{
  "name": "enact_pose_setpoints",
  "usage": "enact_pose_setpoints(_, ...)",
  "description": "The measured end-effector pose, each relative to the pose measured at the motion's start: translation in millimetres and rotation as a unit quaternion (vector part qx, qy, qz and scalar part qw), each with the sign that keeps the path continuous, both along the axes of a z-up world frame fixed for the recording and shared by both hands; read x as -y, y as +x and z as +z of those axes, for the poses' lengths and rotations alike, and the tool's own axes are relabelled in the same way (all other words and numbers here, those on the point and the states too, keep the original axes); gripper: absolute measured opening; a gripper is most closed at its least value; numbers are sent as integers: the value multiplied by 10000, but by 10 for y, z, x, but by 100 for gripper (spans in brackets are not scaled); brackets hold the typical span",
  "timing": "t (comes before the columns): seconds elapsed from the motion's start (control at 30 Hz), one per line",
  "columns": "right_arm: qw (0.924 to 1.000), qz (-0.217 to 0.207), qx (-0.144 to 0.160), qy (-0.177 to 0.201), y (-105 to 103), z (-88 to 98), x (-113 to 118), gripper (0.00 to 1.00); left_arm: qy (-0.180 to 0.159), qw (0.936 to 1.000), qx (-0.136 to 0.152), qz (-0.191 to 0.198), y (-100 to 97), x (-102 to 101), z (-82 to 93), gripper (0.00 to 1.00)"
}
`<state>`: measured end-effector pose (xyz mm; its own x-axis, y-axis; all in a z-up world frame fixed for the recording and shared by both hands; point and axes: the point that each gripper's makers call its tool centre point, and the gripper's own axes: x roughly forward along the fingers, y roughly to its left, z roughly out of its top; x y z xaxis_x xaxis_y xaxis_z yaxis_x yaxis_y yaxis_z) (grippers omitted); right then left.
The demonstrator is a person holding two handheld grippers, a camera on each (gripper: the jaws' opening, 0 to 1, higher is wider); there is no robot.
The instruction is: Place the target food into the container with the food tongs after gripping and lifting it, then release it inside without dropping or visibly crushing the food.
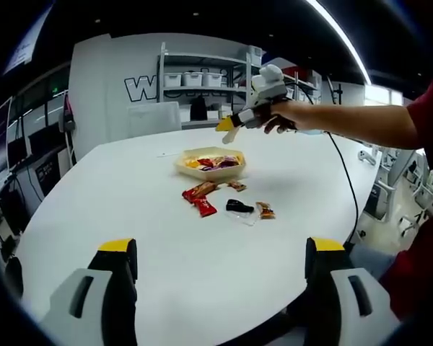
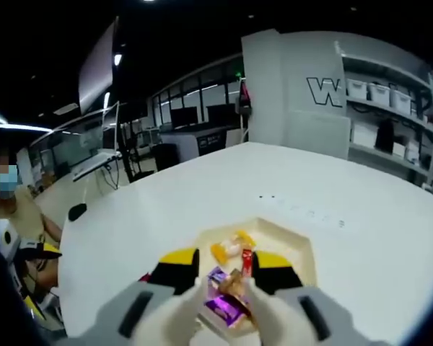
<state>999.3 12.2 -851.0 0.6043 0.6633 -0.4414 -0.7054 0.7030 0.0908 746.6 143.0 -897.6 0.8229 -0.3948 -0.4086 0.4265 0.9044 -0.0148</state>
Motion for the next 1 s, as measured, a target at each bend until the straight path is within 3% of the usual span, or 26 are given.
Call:
enact_pose_setpoints(0.33,9999,96,-64,25,-49,-63,-32,23,-23,10000,44,12,-27,0,21,94)
enact_pose_setpoints(0.67,9995,196,-265,12,-220,-302,-64,23,13,10000,18,-5,-70,10,8,93)
enact_pose_setpoints(1.0,9984,347,-436,-8,-370,-417,-105,23,75,10000,-8,-16,-109,4,-13,92)
